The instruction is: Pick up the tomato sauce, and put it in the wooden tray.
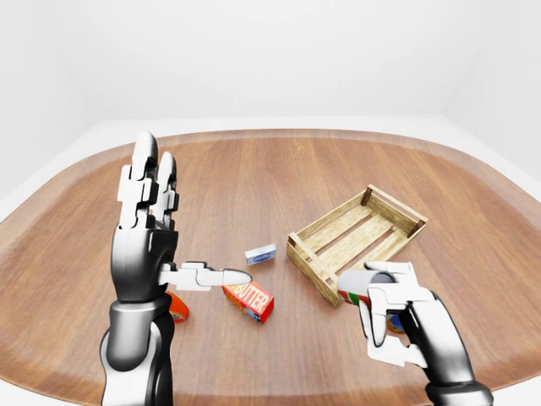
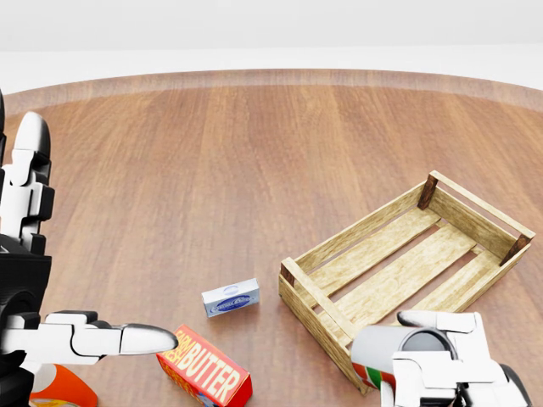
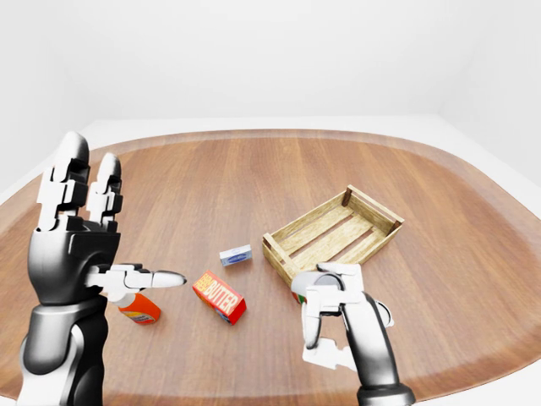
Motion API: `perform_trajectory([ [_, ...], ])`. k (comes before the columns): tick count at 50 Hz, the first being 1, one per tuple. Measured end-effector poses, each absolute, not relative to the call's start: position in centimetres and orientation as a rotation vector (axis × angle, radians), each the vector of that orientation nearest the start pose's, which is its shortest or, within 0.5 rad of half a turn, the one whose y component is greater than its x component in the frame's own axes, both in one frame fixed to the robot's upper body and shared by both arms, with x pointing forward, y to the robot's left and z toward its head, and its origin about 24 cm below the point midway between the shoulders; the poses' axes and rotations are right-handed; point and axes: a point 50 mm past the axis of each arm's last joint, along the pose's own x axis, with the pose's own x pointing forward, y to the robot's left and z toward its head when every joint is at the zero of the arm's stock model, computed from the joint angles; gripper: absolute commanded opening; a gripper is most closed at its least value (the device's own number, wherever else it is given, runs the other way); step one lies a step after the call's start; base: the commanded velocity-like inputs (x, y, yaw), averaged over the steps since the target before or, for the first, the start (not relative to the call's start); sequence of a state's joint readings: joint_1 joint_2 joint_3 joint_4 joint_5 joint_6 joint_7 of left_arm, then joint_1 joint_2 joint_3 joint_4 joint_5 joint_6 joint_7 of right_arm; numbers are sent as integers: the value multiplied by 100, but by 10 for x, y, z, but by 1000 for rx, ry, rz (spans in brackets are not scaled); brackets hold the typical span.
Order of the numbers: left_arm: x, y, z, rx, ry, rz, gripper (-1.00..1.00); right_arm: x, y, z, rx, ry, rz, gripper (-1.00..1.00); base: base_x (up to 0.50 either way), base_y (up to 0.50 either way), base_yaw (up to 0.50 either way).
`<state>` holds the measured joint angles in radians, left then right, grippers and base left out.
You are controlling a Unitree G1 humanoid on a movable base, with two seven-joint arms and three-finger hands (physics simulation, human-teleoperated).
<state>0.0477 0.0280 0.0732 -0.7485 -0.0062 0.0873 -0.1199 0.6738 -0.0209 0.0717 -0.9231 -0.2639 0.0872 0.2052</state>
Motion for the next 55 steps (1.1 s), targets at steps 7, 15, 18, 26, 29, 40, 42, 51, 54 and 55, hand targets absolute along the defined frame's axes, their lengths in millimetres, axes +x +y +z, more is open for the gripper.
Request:
perform_trajectory([
  [7,200,161,189,87,-617,-45,100,128,-156,142,-399,-195,75,-100,0,0,0],
  [15,200,161,190,86,-622,-45,100,141,-158,160,-569,-224,88,-100,0,0,0],
  [18,200,162,190,85,-622,-45,100,147,-157,169,-646,-252,110,-100,0,0,0],
  [26,200,162,191,83,-627,-43,100,169,-155,185,-779,-369,159,-100,0,0,0],
  [29,200,162,191,83,-629,-43,100,180,-157,189,-803,-400,170,-100,0,0,0],
  [40,200,163,192,82,-634,-42,100,233,-170,188,-763,-424,181,-100,0,0,0],
  [42,200,163,193,82,-635,-42,100,244,-174,185,-735,-408,175,-100,0,0,0],
  [51,199,163,194,83,-642,-44,100,289,-194,165,-580,-308,121,-100,0,0,0],
  [54,199,163,195,83,-646,-43,100,300,-201,156,-534,-267,99,-100,0,0,0],
  [55,199,163,195,83,-647,-43,100,303,-202,153,-519,-252,92,-100,0,0,0],
])
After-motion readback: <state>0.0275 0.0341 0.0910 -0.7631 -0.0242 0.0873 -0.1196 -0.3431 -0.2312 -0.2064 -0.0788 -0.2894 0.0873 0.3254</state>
